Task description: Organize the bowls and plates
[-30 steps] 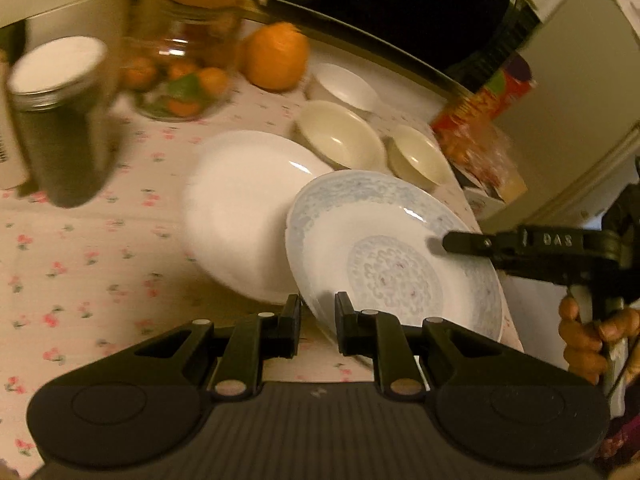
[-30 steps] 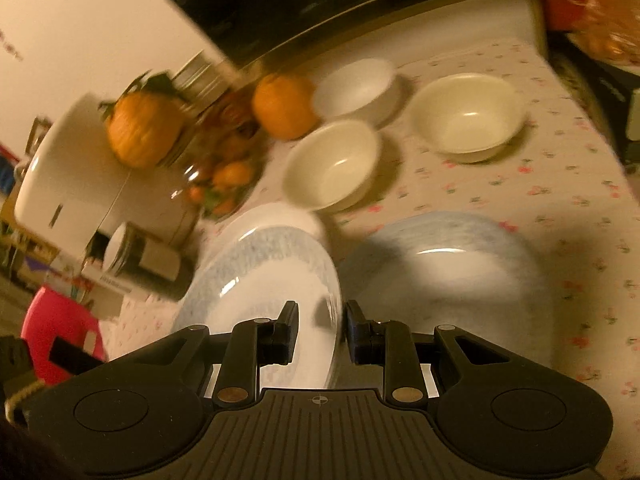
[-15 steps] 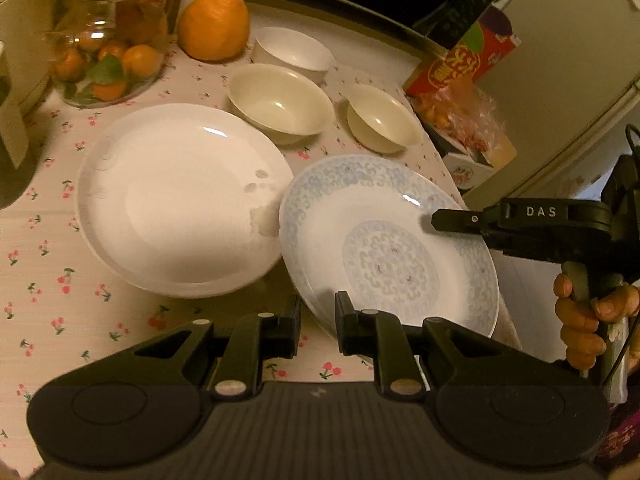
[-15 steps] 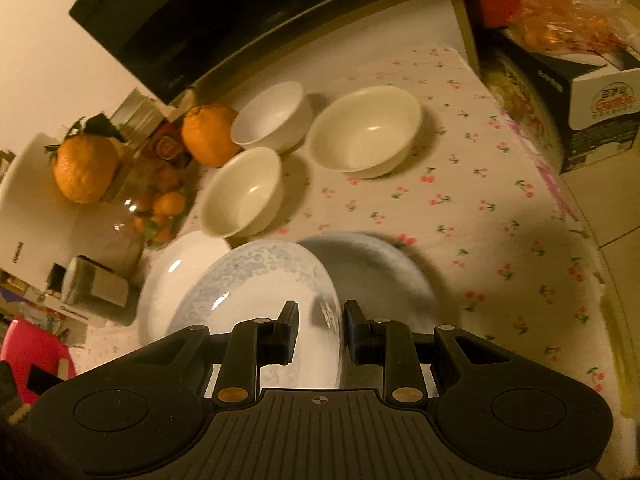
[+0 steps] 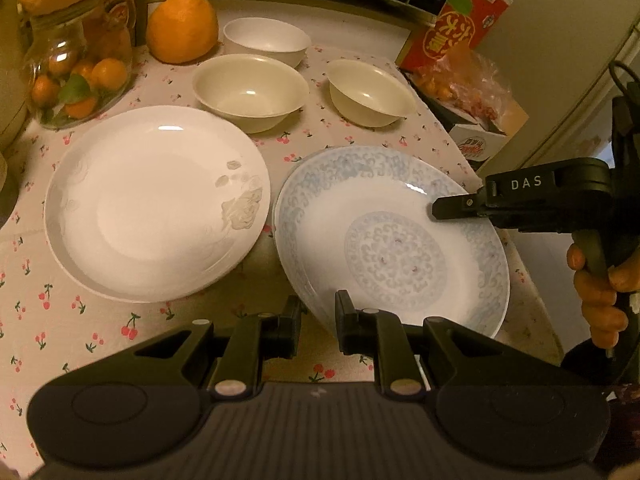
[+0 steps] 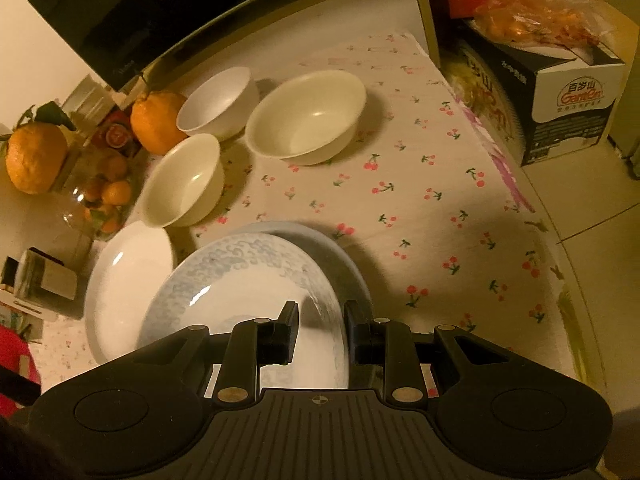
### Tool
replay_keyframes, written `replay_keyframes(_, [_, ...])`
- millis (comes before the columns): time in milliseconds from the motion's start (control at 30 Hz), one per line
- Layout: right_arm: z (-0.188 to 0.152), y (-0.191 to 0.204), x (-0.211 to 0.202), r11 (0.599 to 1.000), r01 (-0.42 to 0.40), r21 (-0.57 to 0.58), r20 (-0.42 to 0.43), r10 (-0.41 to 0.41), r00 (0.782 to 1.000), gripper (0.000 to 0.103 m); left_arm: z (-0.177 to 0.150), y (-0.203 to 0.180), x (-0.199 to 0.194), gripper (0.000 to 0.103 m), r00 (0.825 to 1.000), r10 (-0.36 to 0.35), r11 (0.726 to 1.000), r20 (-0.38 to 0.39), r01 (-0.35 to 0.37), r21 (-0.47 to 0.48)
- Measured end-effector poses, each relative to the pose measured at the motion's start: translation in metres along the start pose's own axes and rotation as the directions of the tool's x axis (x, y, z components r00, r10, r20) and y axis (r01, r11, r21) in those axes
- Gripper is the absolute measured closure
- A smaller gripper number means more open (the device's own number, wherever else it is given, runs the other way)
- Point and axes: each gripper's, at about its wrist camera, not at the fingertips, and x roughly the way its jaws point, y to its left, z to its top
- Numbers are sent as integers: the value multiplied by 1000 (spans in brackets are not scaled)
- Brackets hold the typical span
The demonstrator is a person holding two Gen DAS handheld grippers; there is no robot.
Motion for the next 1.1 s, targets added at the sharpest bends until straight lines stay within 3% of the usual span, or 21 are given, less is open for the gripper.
replay_keyframes(367, [-1, 8, 0, 998, 47, -51, 15, -47, 999, 79, 0, -10, 2, 86, 997, 70, 997, 31, -71, 26])
replay_keyframes(633, [-1, 11, -2, 995, 68, -68, 17, -67, 998, 78, -3, -22, 0, 86, 988, 139, 984, 64, -145, 104])
replay_keyframes(1033, [-2, 15, -6, 985, 135, -104, 46, -131, 990, 76, -7, -30, -2, 92, 988, 137, 973, 76, -148, 175])
replay_keyframes(1100, [-2, 14, -6, 989, 112, -96, 36, -109, 993, 76, -7, -30, -3, 91, 987, 139, 972, 82, -152, 178])
